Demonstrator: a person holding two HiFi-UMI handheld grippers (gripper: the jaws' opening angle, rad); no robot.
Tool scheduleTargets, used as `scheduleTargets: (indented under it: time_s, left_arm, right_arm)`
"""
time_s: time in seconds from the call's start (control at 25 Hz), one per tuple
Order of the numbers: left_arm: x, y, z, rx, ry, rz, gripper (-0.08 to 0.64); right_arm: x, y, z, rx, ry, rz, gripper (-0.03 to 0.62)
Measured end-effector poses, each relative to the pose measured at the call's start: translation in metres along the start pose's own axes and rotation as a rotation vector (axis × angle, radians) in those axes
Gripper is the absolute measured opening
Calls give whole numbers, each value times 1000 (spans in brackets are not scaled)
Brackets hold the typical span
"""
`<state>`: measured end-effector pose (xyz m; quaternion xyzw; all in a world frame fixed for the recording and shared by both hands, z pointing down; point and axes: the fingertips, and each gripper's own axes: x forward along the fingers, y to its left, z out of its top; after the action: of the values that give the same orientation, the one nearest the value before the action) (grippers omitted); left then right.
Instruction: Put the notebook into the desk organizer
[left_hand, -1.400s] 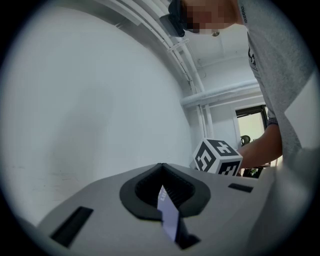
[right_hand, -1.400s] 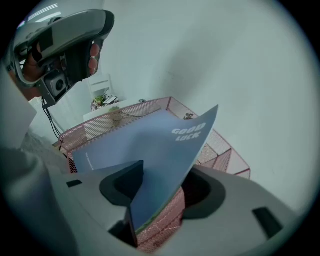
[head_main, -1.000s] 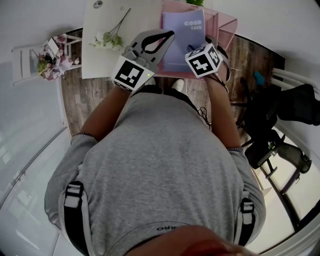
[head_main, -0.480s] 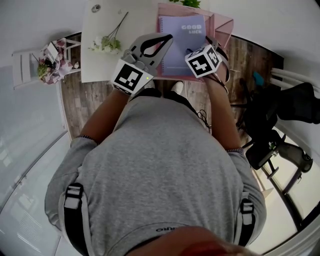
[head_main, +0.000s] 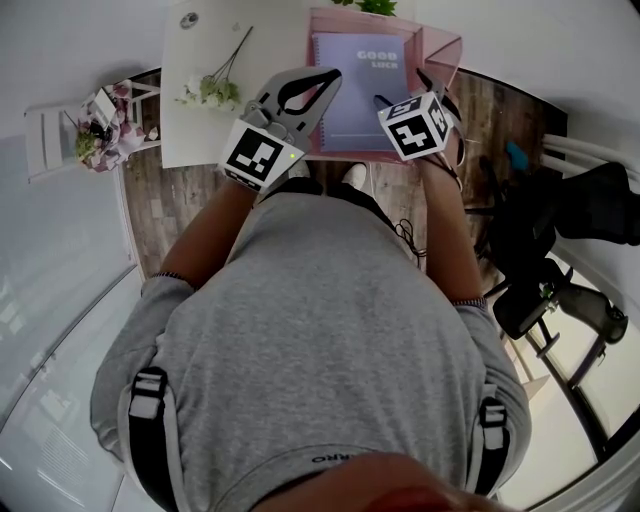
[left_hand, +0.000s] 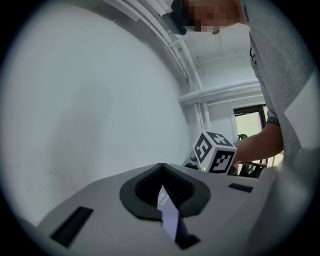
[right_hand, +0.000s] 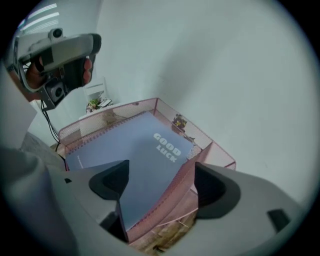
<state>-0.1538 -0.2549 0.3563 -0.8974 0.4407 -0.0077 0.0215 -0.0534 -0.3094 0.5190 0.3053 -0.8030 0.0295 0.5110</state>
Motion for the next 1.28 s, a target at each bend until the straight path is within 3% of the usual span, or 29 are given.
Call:
scheduleTargets:
  time_s: [0.24,0.64,0.92,1.16,1.28]
  left_arm:
    - [1,2,-2,1,22,20,18]
    - [1,-2,14,22,-11,41,18]
    - [1,-8,23,28,-30,38,18]
    - [0,-14,28,33,-43,32,18]
    - [0,-16,35,28,-65,31,18]
  right_arm:
    - [-35,-2,29,80,-254,46,383]
    - [-101,-4,60,221,-644,117,342]
    - [-139,3,70,226,-809,118,215]
    - [-158,9,72,203,-890,96,23]
    - [-162,11,73,196,-908,94,6]
